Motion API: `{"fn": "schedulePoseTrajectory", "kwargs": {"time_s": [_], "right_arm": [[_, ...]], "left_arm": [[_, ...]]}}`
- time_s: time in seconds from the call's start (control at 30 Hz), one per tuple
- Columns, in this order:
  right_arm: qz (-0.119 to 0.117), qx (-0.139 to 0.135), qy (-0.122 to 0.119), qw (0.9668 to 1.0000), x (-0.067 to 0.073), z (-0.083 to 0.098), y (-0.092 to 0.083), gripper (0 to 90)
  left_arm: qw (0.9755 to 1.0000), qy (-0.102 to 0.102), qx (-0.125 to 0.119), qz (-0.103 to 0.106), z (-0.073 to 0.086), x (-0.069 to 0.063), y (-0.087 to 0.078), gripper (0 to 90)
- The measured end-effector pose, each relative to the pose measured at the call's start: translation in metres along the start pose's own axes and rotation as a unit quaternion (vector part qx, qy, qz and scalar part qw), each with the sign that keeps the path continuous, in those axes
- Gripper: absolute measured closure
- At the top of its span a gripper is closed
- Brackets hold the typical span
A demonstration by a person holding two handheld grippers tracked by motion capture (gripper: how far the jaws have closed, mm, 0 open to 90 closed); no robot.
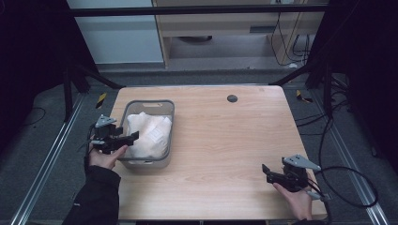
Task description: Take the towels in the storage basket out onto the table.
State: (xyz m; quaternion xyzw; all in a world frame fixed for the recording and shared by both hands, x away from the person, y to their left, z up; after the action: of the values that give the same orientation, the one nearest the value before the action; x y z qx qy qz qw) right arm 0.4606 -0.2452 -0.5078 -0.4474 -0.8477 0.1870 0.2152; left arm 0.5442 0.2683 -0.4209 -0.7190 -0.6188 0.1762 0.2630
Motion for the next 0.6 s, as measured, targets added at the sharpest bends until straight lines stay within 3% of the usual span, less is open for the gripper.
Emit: {"fn": "schedulePoseTrajectory", "kwargs": {"time_s": [0.6], "right_arm": [[-0.001,0.007,-0.002,1.0000,-0.001,0.001,0.002,16.7]], "left_arm": [[0.9989,0.016,0.044,-0.010,0.005,0.002,0.023,30.8]]}}
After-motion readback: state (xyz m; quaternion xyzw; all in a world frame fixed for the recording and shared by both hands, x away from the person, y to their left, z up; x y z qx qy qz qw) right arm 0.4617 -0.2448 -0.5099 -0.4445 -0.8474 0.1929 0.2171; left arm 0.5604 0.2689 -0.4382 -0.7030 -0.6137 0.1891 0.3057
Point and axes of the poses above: each handheld gripper's, and its own axes: y roughly forward along the jaws, z roughly out of its underside, x roughly to its left, the point moved 6 cm from there along y, roughly forward along the jaws, and after that the axes turned 15 degrees about -z, right-handed, at the moved point
